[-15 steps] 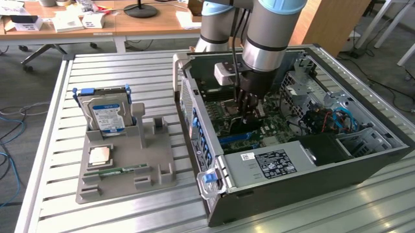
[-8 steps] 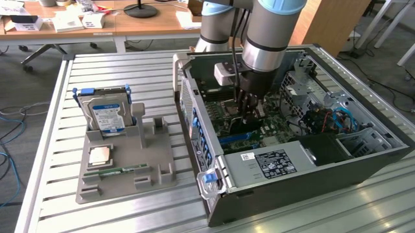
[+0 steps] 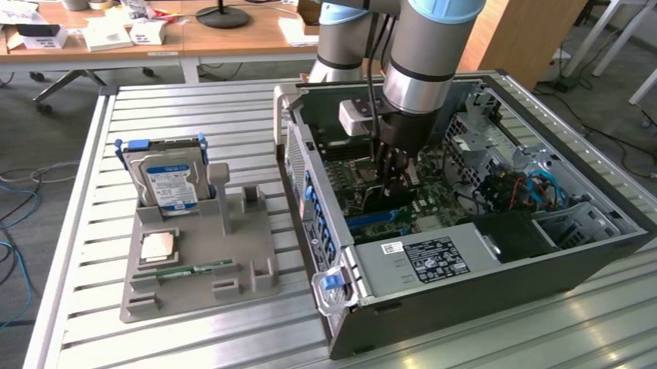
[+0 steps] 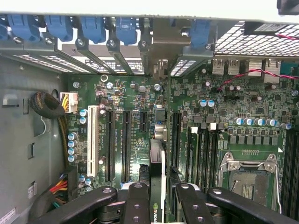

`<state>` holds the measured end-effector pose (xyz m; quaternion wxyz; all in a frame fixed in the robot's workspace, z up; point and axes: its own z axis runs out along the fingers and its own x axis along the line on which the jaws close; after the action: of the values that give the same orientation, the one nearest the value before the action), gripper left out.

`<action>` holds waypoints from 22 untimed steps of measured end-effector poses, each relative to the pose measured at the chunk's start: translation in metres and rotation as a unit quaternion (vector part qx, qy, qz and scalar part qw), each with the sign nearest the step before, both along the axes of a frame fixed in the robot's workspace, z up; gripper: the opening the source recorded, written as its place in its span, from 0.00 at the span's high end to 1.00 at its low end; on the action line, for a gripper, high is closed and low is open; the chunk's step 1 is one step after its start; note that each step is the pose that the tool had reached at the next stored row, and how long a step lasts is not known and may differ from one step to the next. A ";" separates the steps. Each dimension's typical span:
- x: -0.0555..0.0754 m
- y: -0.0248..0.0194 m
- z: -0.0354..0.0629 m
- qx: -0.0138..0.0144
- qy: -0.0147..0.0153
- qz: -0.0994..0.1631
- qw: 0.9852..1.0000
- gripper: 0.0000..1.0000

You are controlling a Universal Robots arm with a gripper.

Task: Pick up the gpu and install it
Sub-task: 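Insert the gpu into the slot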

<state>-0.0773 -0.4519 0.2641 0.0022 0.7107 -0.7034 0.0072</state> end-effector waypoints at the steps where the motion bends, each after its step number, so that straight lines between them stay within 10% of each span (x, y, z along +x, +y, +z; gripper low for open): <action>1: 0.000 0.0000 0.0000 0.000 0.000 0.001 1.000 0.74; 22: 0.000 -0.0006 0.0000 0.000 0.000 0.003 1.000 0.74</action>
<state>-0.0773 -0.4524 0.2641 0.0020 0.7131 -0.7010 0.0071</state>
